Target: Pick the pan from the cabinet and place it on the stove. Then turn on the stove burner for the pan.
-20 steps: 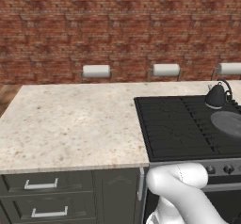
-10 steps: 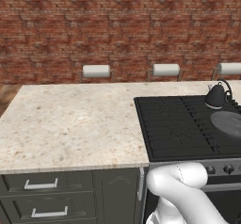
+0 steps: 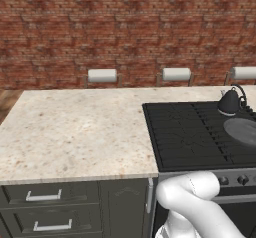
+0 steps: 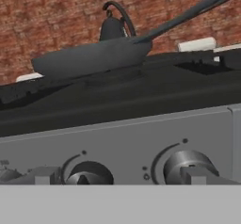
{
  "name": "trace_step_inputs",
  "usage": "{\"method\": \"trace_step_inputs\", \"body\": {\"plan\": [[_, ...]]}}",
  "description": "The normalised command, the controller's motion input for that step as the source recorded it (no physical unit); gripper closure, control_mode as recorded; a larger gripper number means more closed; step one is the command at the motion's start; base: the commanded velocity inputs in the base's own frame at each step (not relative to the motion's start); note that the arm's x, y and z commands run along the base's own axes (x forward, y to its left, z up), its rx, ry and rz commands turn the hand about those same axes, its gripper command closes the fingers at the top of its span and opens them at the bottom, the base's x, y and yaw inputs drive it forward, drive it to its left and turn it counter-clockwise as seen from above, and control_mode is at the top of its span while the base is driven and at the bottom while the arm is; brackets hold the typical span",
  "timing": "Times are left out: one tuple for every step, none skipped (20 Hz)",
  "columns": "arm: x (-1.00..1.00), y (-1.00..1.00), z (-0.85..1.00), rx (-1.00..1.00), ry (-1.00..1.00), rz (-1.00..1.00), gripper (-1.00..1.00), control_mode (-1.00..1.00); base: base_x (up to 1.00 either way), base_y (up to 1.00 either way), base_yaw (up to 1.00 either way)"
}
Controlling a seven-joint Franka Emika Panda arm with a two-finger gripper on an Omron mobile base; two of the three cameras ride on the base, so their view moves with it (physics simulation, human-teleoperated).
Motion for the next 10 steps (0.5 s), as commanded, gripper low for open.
{"method": "trace_step_inputs", "body": {"plan": [[0.04, -0.25, -0.13, 0.01, -0.08, 0.0, -1.0, -1.0, 0.0, 0.0, 0.0], [0.04, -0.27, -0.14, 0.0, -0.09, 0.0, -1.0, -1.0, 0.0, 0.0, 0.0], [0.03, -0.24, -0.13, 0.0, -0.1, 0.01, -1.0, -1.0, 0.0, 0.0, 0.0], [0.01, -0.23, -0.15, 0.0, -0.1, 0.0, -1.0, -1.0, 0.0, 0.0, 0.0], [0.03, -0.19, -0.18, 0.0, -0.1, 0.0, -1.0, -1.0, 0.0, 0.0, 0.0], [0.02, -0.2, -0.16, 0.0, -0.11, 0.0, -1.0, -1.0, 0.0, 0.0, 0.0], [0.0, -0.25, -0.16, 0.0, -0.13, 0.0, -1.0, -1.0, 0.0, 0.0, 0.0], [0.02, -0.24, -0.13, 0.0, -0.14, 0.0, -1.0, -1.0, 0.0, 0.0, 0.0], [0.0, -0.18, -0.11, 0.0, -0.15, 0.0, -1.0, -1.0, 0.0, 0.0, 0.0], [0.0, -0.13, -0.12, 0.0, -0.13, 0.0, -1.0, -1.0, 0.0, 0.0, 0.0]]}}
